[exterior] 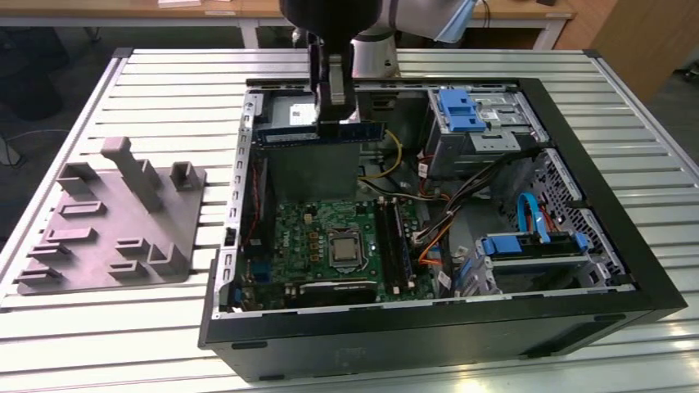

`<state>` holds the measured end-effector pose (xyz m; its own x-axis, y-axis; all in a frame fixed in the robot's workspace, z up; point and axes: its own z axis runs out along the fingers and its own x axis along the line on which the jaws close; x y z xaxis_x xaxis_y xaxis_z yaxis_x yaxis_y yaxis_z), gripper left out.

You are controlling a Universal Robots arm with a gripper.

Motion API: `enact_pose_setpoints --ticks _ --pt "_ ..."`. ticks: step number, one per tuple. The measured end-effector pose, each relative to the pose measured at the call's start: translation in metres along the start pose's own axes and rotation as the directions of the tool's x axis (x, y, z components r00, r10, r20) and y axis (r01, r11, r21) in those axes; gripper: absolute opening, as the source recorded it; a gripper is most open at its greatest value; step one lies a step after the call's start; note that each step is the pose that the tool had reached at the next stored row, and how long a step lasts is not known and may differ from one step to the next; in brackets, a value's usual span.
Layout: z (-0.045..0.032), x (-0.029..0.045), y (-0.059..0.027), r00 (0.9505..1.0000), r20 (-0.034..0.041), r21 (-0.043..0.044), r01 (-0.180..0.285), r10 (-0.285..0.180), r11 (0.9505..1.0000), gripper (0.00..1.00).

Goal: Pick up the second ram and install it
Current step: 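Pick up the second ram and move it above second insertion slot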

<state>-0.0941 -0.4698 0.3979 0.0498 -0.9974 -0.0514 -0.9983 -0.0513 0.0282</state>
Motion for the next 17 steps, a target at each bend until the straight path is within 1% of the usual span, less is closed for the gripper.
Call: enact_pose_setpoints --ticks 6,17 --pt "-0.0004 0.0006 -0.0133 1.0000 0.0000 0.0000 0.000 0.000 1.0000 0.13" --pt "-0.0001 0.0017 -0.0330 1.0000 0.0001 0.0000 0.000 0.000 1.0000 0.13"
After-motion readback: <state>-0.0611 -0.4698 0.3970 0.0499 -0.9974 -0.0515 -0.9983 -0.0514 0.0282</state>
